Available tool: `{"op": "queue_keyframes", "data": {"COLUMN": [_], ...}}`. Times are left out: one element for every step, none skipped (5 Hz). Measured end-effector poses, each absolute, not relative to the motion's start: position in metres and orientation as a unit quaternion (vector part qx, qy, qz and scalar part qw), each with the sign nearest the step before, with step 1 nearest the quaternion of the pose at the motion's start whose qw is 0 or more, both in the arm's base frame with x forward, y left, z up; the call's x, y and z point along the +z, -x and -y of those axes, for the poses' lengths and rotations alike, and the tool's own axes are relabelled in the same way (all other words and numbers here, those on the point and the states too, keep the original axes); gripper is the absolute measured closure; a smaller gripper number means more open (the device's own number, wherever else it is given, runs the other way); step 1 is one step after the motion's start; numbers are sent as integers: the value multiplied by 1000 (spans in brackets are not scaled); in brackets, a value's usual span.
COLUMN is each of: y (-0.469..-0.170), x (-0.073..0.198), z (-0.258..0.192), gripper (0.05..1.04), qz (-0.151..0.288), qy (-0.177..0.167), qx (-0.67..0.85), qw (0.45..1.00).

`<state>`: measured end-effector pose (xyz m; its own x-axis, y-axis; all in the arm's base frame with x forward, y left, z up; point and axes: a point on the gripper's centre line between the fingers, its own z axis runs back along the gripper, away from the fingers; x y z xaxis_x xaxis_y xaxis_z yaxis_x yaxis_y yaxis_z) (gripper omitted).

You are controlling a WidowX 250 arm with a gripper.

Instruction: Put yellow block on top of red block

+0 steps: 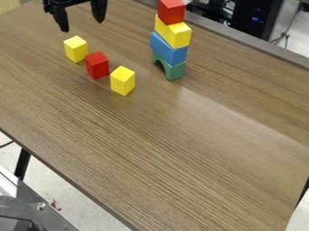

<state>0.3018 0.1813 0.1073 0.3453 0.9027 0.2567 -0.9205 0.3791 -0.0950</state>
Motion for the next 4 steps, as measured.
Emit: {"op": "queue_keyframes", "data": {"y": [-299,-299,-299,-298], "x": [96,93,87,75], "z": [-180,-180,-182,-186], "gripper": [85,85,85,85], "qz": [118,113,110,102], "qy": [-35,-35,-42,-54], "qx": [557,560,559,555], "qw": [822,820,821,824]}}
